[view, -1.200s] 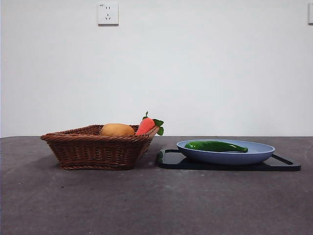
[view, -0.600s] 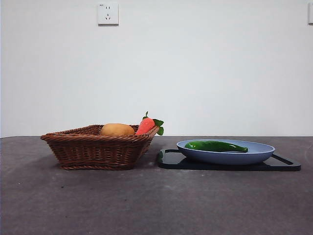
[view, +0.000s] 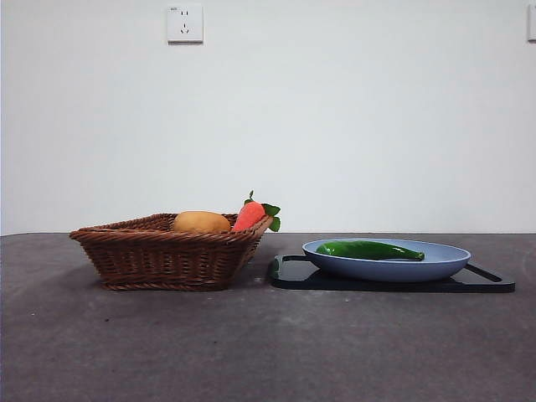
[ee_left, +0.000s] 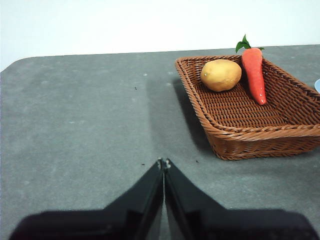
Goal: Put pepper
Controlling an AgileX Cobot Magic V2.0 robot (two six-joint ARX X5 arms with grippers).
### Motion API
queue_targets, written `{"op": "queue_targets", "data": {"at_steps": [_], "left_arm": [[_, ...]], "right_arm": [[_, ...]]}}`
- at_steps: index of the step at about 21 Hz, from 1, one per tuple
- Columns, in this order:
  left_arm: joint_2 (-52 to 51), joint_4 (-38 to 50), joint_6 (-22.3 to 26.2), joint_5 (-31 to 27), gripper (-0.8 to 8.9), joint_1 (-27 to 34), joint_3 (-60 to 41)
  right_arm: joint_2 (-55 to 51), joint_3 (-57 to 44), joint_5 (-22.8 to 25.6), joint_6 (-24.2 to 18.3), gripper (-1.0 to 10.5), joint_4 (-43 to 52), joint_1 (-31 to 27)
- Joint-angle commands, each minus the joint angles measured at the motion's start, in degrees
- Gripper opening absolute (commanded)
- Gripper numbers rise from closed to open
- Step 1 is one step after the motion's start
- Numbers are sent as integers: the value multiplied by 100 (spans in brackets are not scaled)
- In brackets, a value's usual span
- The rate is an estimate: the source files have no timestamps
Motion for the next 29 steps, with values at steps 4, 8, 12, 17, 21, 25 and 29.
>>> {"op": "queue_targets", "data": {"at_steps": [4, 8, 12, 17, 21, 25, 29], "left_arm": [[-17, 52, -37, 17, 8, 20, -59], [-17, 63, -37, 17, 8, 20, -59], [-17, 63, -37, 17, 8, 20, -59], [-13, 63, -37, 17, 8, 20, -59], [-13, 63, -37, 17, 8, 20, -59], [-13, 63, -37, 17, 8, 20, -59], [-13, 66, -37, 13, 8, 20, -59]], "right_arm": [[-96, 59, 72, -470, 11, 433, -114], [-970, -662, 144, -407, 11, 2031, -629], [-2118, -2385, 671, -369, 11, 3901, -966], [-3292, -4448, 896, -216, 11, 5779, -1012], [-3823, -5394, 1244, -11, 11, 6341, -999], [-4236, -6008, 1384, 50, 11, 6384, -994], [-4494, -6404, 1394, 129, 11, 6384, -992]]}}
